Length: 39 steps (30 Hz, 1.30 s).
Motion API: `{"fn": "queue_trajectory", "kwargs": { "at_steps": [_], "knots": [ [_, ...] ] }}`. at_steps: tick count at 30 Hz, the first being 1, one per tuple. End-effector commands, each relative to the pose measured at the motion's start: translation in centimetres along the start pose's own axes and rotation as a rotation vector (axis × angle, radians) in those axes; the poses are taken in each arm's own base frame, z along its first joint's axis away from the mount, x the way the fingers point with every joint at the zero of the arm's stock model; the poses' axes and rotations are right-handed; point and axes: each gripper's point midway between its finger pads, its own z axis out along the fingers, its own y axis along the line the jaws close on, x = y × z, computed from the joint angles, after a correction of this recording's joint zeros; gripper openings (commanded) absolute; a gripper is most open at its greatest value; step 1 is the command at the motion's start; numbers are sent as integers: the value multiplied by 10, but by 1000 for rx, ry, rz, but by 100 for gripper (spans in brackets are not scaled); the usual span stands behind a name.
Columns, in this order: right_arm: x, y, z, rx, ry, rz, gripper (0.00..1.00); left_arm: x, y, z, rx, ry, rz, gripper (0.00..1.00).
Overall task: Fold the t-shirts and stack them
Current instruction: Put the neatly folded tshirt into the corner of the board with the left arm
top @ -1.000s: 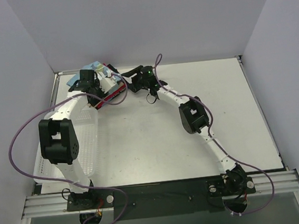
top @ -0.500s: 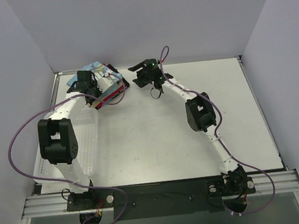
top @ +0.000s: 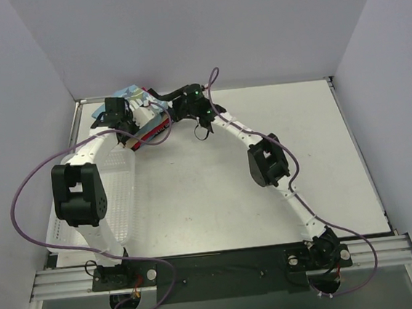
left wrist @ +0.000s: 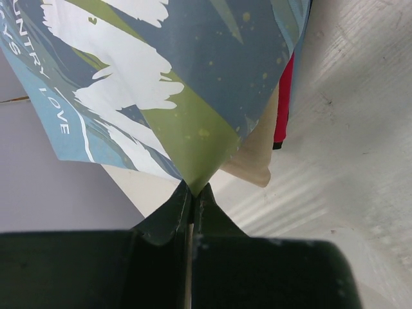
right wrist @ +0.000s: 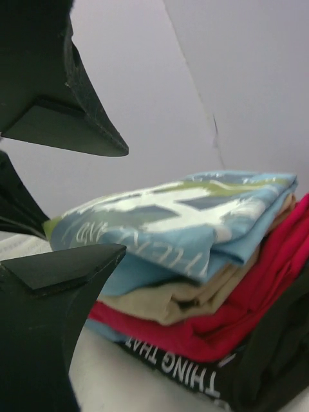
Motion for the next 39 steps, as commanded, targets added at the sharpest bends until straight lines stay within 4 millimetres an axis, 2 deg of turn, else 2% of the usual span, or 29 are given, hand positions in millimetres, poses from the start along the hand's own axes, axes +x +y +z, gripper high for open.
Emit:
{"fn": "queue_trajectory", "kwargs": {
  "at_steps": [1,7,9,10,11,12,13,21,26,28,34,36,37,38,39],
  "knots": [
    [-1,-5,-3,28,6,16,51,-3,15,-6,-43,-19,3,0],
    [3,-24,-5,80,4,22,51,-4,17,-7,-50,-26,12,0],
    [0,-24,0,67,-4,34,51,-5,17,-7,-51,-31,12,0],
    [1,-16,2,47,-6,37,50,-5,16,-7,-48,-30,10,0],
    [-3,-23,8,53,-14,40,50,-5,16,-8,-45,-34,12,0],
    [-4,-13,9,23,-16,47,50,-6,15,-8,-41,-34,12,0],
    [-5,-19,13,24,-18,51,50,-5,13,-8,-36,-32,14,0],
    [-7,0,1,1,-22,52,48,-5,15,-7,-42,-30,15,0],
    [9,-9,11,7,6,91,46,-6,17,-5,-43,-34,15,0],
    [15,-7,11,-3,13,99,43,-5,15,-6,-38,-30,22,0],
    [9,-21,17,26,-17,115,42,-2,11,-6,-28,-25,24,0],
    [7,-22,21,19,-32,117,37,-3,12,-6,-28,-25,24,0],
    [7,-15,21,3,-35,125,34,-2,10,-6,-23,-22,27,0],
    [5,-20,24,7,-41,125,33,-1,10,-6,-24,-21,26,0],
    [5,-19,24,5,-44,126,26,-2,10,-7,-23,-22,25,0]
  ]
}}
